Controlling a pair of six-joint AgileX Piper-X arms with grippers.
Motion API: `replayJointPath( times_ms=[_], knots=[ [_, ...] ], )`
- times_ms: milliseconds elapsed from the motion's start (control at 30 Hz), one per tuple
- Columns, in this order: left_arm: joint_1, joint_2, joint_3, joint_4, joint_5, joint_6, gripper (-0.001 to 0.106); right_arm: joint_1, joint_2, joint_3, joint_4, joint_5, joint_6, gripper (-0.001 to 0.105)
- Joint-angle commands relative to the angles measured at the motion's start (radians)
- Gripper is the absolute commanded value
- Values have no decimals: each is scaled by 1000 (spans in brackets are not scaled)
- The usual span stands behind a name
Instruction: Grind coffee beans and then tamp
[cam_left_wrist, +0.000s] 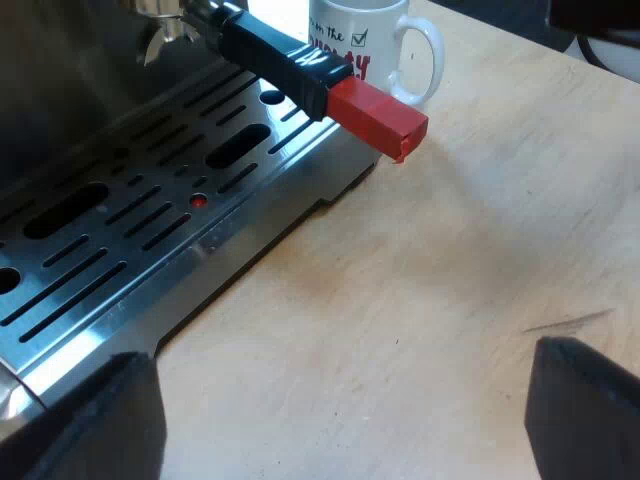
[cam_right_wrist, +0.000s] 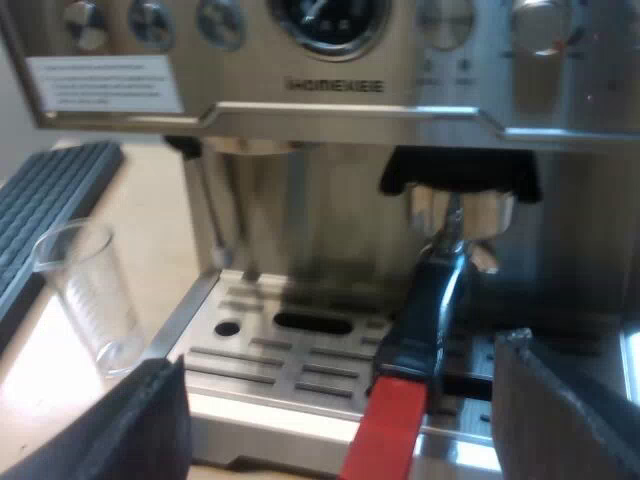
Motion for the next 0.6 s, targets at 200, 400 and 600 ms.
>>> replayJointPath(
  times_ms=[200, 400, 600],
  knots=[
    [-4, -1, -1, -18, 14, 5, 80, -43, -6, -168, 494, -154, 265, 65],
    [-4, -1, -1, -18, 14, 5, 80, -173, 33, -245, 662, -364, 382, 65],
    [-4, -1, -1, -18, 14, 5, 80, -269, 115, -346, 708, -469, 382, 65]
  ],
)
